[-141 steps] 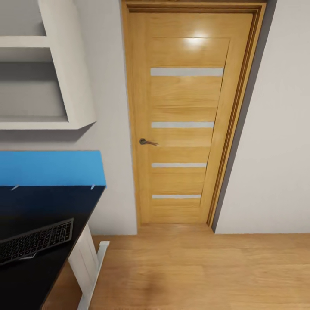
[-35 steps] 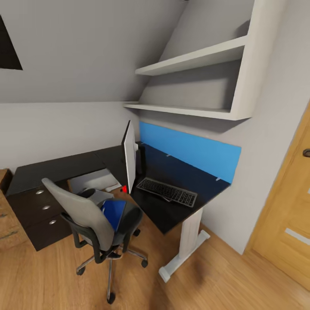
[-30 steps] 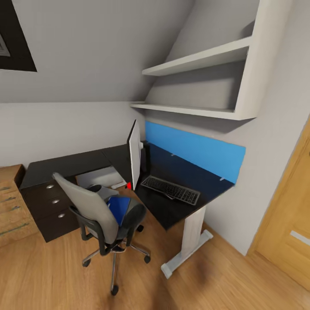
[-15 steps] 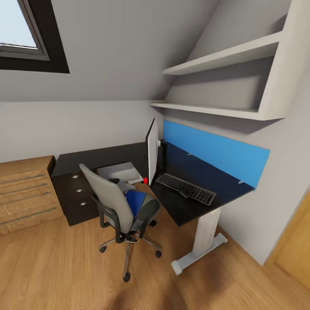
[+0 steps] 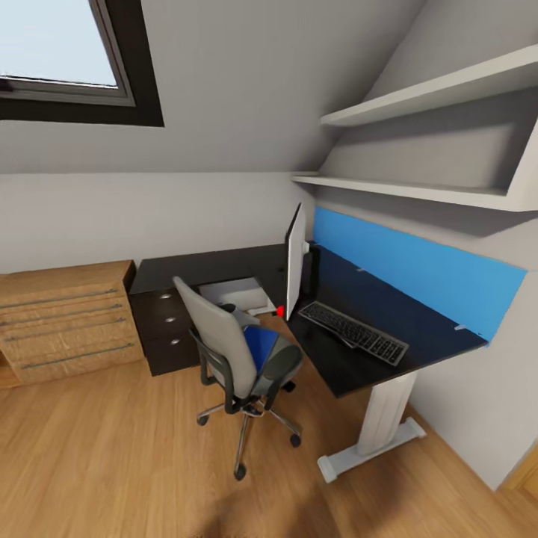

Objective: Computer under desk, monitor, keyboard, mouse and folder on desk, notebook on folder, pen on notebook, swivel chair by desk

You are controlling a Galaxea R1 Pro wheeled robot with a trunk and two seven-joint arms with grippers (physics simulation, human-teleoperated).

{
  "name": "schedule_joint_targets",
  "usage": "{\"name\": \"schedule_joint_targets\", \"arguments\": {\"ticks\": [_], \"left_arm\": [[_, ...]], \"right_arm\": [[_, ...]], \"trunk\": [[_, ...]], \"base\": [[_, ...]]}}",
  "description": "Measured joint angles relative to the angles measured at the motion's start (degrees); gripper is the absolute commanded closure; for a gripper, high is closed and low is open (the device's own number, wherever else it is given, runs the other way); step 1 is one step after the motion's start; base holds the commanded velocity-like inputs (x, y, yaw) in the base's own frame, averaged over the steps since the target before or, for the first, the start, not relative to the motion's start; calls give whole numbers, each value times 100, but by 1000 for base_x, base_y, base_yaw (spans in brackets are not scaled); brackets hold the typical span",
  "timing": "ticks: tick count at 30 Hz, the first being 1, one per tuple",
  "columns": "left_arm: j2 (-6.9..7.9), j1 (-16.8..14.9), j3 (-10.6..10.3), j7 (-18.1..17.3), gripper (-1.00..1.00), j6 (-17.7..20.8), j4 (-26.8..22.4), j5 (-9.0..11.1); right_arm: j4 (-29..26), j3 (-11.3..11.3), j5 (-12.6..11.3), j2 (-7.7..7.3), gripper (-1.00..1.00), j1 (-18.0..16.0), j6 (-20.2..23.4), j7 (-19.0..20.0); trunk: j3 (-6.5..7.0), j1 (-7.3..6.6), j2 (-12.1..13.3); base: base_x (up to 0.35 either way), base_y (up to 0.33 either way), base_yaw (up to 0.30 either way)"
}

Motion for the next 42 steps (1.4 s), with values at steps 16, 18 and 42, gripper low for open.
{"name": "schedule_joint_targets", "arguments": {"ticks": [16, 18, 42], "left_arm": [[-8, 0, 17, 29, -100, -66, -21, 5], [-13, -1, 20, 39, -100, -71, -27, 9], [-26, -3, 32, 78, -100, -22, -43, 31]], "right_arm": [[-3, 61, -1, -8, -100, 0, 1, 4], [-5, 62, -1, -8, -100, 0, 1, 6], [-3, 63, -1, -23, -100, 1, 0, 10]], "trunk": [[-65, 0, 0], [-75, 0, 0], [-558, 504, -921]], "base": [[-8, -169, 236], [-2, -10, 140], [0, -1, 70]]}}
